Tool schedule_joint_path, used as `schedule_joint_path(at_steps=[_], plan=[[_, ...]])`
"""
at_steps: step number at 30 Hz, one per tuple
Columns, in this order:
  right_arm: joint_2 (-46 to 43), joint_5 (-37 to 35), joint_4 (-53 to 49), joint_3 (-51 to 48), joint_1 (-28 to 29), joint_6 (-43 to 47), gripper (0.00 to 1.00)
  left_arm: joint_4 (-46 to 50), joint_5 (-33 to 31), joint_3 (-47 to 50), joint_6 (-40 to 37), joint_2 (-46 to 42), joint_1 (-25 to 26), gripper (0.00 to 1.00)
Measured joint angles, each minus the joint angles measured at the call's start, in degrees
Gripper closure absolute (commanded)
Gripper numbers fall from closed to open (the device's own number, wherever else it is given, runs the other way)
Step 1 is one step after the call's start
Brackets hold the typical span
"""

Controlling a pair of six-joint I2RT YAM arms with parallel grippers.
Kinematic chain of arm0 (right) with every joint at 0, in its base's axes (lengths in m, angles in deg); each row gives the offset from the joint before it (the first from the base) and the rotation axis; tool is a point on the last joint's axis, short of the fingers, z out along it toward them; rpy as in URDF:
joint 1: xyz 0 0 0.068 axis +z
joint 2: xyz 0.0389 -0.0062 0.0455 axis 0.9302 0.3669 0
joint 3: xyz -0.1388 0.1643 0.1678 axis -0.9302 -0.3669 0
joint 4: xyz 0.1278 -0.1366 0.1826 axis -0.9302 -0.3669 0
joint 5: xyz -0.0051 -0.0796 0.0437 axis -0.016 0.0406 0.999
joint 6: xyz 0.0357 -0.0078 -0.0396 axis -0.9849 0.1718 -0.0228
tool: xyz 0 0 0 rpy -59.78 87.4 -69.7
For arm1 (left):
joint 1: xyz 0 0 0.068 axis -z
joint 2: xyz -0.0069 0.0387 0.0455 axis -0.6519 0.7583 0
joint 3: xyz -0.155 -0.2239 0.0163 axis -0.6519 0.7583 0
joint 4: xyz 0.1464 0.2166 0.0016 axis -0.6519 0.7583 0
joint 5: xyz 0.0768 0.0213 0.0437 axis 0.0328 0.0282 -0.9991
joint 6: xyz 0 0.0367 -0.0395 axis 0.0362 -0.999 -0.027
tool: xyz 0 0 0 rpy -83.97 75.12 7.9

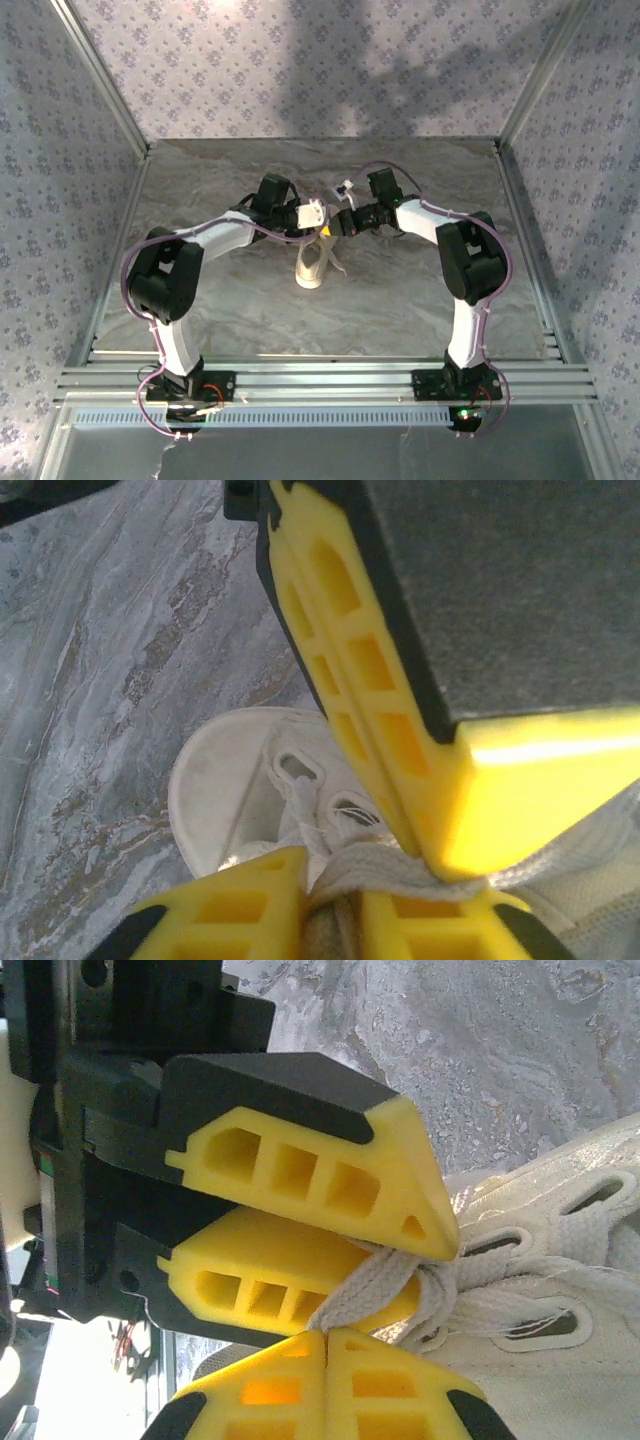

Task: Tie the shoes

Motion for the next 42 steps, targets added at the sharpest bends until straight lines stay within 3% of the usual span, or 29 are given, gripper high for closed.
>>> schedule_joint_path(at_steps=[1, 5, 10, 20, 26, 32, 42], plan=[[0.0, 0.0, -0.1, 0.0, 0.0, 0.0, 0.97, -0.2, 0.0, 0.2, 0.1, 0.0, 0.0, 0.89], [0.0, 0.2, -0.5, 0.0, 0.0, -0.2, 0.69, -1.3, 0.0, 1.1, 0.3, 0.0, 0.0, 0.99], [-0.2, 1.1, -0.5, 0.0, -0.4, -1.2, 0.60, -3.7, -0.3, 3.2, 0.2, 0.0, 0.3, 1.00], [-0.5, 0.7, -2.6, 3.3, -4.8, -4.0, 0.62, -7.9, -1.1, 6.1, 0.2, -1.6, 0.3, 1.00], [4.4, 0.3, -3.5, 8.4, -3.2, -5.0, 0.63, -8.9, -1.5, 6.8, 0.3, -2.1, 0.3, 1.00], [6.9, -0.1, -4.7, 8.4, -1.4, -6.4, 0.72, -10.1, -1.7, 7.2, 0.7, -2.3, 0.4, 1.00], [6.9, -1.2, -3.3, 7.1, -1.9, -8.6, 0.63, -12.9, -1.9, 8.8, 0.8, -2.6, 0.4, 1.00]])
